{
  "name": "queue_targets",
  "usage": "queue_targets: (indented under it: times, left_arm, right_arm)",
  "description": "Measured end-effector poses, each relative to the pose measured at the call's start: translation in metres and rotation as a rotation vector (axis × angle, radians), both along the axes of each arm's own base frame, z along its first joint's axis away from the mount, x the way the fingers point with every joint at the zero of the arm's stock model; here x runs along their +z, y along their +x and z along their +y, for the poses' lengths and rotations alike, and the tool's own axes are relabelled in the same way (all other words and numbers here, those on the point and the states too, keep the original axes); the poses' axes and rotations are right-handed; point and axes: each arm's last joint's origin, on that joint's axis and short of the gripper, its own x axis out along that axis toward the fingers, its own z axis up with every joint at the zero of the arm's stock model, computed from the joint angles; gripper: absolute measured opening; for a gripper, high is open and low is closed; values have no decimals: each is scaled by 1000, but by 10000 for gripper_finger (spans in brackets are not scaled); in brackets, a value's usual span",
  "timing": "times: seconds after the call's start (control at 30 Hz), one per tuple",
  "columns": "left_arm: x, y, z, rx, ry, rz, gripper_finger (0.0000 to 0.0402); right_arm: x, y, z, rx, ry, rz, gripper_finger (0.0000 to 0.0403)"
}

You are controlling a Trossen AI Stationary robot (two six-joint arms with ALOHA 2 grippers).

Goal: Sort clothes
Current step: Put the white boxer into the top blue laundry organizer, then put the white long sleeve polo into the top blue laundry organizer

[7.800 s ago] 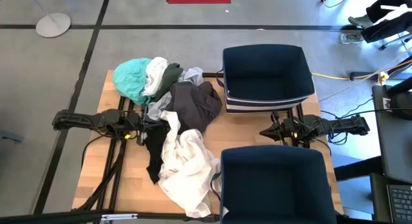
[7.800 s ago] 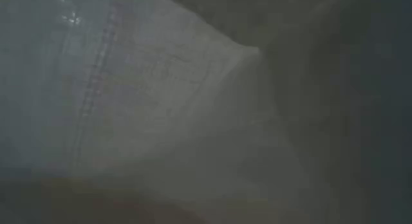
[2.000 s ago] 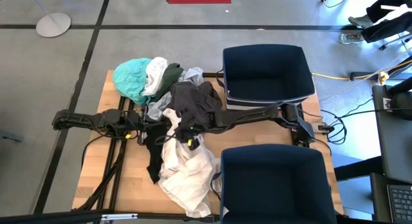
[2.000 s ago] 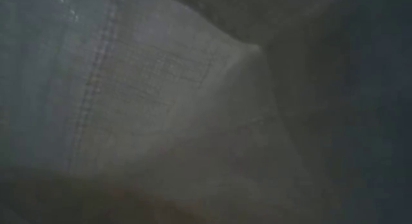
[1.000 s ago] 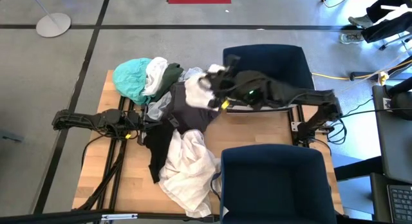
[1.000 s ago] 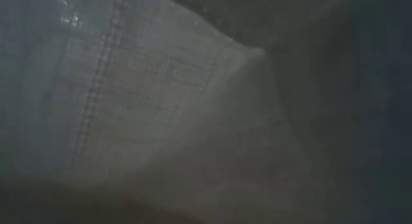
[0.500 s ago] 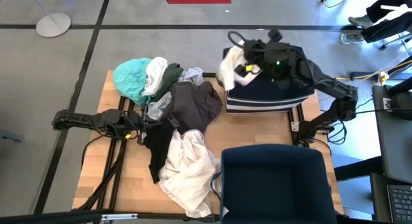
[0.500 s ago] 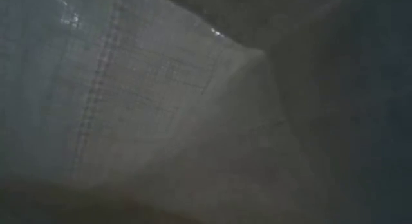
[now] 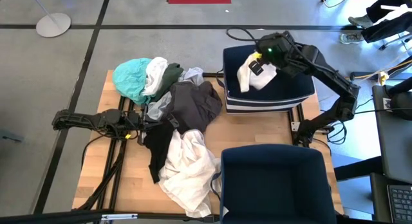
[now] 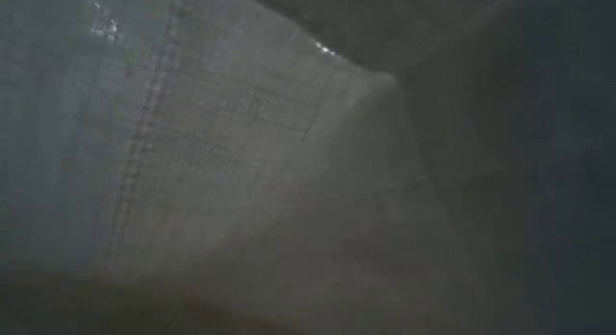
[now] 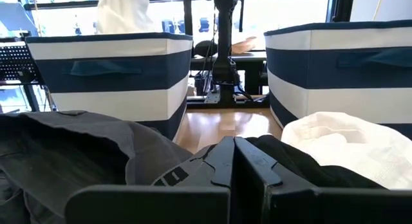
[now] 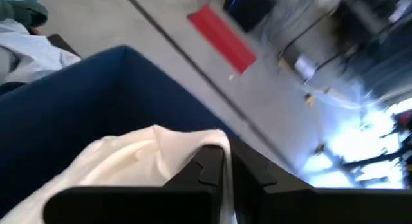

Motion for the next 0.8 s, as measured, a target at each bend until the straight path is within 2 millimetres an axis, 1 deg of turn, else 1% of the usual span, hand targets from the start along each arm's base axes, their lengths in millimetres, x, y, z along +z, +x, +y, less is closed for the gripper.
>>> queue_targets:
  times: [0.1, 0.23, 0.5, 0.57, 0.63, 0.8]
  left_arm:
    - [0, 0, 0, 0, 4, 1, 0]
    - [0, 0, 0, 1, 6, 1, 0]
    - [0, 0, 0, 0, 6, 1, 0]
    - [0, 0, 0, 1, 6, 1, 0]
    - [0, 0, 0, 0, 6, 1, 0]
    - [0, 0, 0, 0, 3, 1, 0]
  right_arm:
    - [-4, -6, -8, -18, 92, -47, 24]
    - [-11, -7, -14, -10, 180, -87, 24]
    - [-31, -4, -19, -40, 244, -59, 29]
    - [-36, -3, -19, -47, 254, -55, 43]
    - [-41, -2, -20, -49, 264, -40, 64]
    - [-42, -2, -20, -56, 268, -44, 137]
